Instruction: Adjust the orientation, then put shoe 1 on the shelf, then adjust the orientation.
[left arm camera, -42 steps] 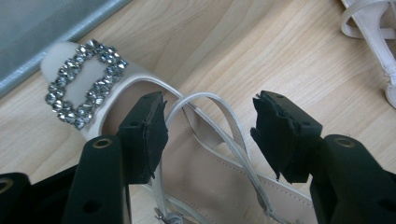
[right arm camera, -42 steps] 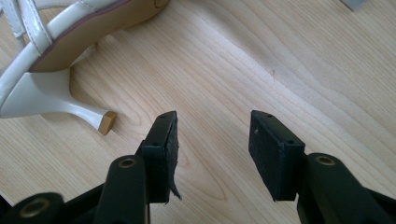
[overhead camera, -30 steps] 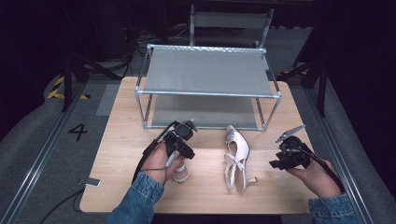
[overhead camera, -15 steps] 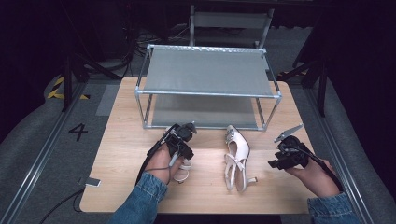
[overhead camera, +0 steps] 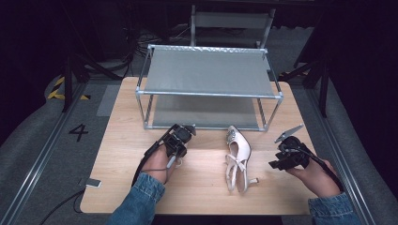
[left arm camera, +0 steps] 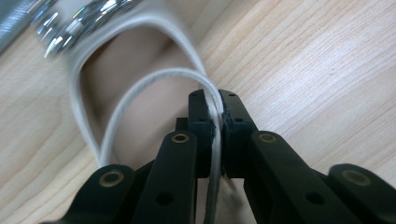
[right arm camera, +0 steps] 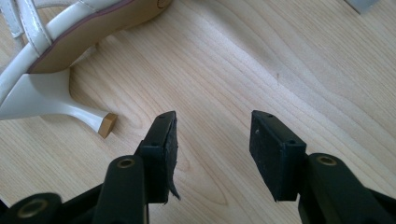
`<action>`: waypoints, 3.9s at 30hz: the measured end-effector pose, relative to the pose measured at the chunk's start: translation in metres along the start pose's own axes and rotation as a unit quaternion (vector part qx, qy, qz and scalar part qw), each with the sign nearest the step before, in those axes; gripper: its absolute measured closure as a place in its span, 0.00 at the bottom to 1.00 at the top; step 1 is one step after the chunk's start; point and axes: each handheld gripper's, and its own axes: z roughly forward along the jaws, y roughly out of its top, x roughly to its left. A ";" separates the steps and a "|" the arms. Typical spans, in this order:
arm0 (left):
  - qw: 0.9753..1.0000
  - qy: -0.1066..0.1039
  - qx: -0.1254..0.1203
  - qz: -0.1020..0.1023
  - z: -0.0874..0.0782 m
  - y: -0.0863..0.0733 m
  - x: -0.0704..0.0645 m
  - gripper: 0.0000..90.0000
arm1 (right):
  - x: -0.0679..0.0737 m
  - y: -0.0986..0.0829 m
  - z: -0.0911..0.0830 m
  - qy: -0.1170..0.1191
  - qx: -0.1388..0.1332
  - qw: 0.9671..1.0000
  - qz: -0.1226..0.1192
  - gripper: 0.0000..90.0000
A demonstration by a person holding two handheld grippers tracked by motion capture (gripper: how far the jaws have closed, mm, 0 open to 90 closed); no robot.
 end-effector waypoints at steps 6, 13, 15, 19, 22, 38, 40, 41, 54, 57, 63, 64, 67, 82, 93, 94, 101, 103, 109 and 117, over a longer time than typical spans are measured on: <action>1.000 0.008 -0.022 0.008 -0.013 -0.005 0.005 0.95 | 0.000 0.002 0.002 -0.001 0.002 1.000 -0.002 0.58; 0.999 0.025 -0.035 0.023 -0.023 -0.002 0.000 0.95 | 0.002 0.003 0.003 0.001 0.004 1.000 -0.004 0.58; 0.998 0.031 -0.041 0.023 -0.027 0.001 0.000 0.95 | 0.002 0.002 0.002 0.003 0.002 1.000 -0.002 0.58; 0.998 0.042 -0.045 0.028 -0.029 0.008 0.004 0.95 | 0.001 -0.001 0.002 0.000 0.004 1.000 0.002 0.58; 0.998 0.040 -0.047 0.027 -0.028 0.016 0.008 0.95 | 0.000 -0.003 0.001 -0.002 0.005 1.000 0.005 0.58; 0.997 0.045 -0.056 0.030 -0.004 0.067 0.013 0.95 | -0.006 -0.020 -0.003 -0.005 0.002 1.000 0.026 0.57; 0.997 0.046 -0.059 0.032 -0.002 0.071 0.013 0.95 | -0.007 -0.021 -0.003 -0.004 0.000 1.000 0.029 0.57; 0.997 0.046 -0.063 0.030 -0.001 0.072 0.013 0.95 | -0.007 -0.022 -0.004 -0.005 0.000 1.000 0.029 0.57; 0.996 0.054 -0.074 0.008 0.011 0.089 0.018 0.95 | -0.007 -0.025 0.000 -0.004 0.007 0.999 0.032 0.57; 0.996 0.057 -0.072 0.013 0.014 0.092 0.019 0.94 | -0.007 -0.025 0.000 -0.005 0.008 0.999 0.032 0.57; 0.993 0.049 -0.104 -0.008 0.012 0.093 0.015 0.76 | -0.007 -0.025 0.001 -0.004 0.008 0.999 0.032 0.57; 0.993 0.050 -0.109 -0.007 0.011 0.092 0.014 0.75 | -0.007 -0.025 0.001 -0.005 0.009 0.999 0.031 0.57; 0.992 0.039 -0.120 -0.011 0.005 0.091 0.012 0.70 | -0.007 -0.025 0.001 -0.002 0.010 0.999 0.031 0.57; 0.992 -0.014 -0.124 0.008 -0.035 0.047 0.013 0.53 | -0.005 -0.013 0.005 0.000 0.012 1.000 0.017 0.56; 0.995 -0.035 -0.086 0.020 -0.055 0.005 0.014 0.52 | -0.002 0.003 0.009 0.009 0.013 1.000 0.003 0.56; 0.996 -0.034 -0.084 0.025 -0.056 0.001 0.013 0.52 | -0.002 0.005 0.009 0.008 0.012 1.000 0.001 0.56; 0.996 -0.036 -0.075 0.021 -0.068 -0.024 0.014 0.50 | -0.001 0.011 0.012 0.010 0.013 1.000 -0.006 0.55; 0.997 -0.039 -0.068 0.016 -0.062 -0.028 0.016 0.50 | -0.001 0.011 0.012 0.013 0.012 1.000 -0.006 0.55; 0.997 -0.055 -0.045 0.011 -0.038 -0.031 0.020 0.53 | 0.000 0.013 0.011 0.012 0.010 1.000 -0.008 0.55; 0.997 -0.061 -0.038 0.005 -0.012 -0.024 0.025 0.54 | -0.002 0.012 0.011 0.010 0.010 1.000 -0.007 0.55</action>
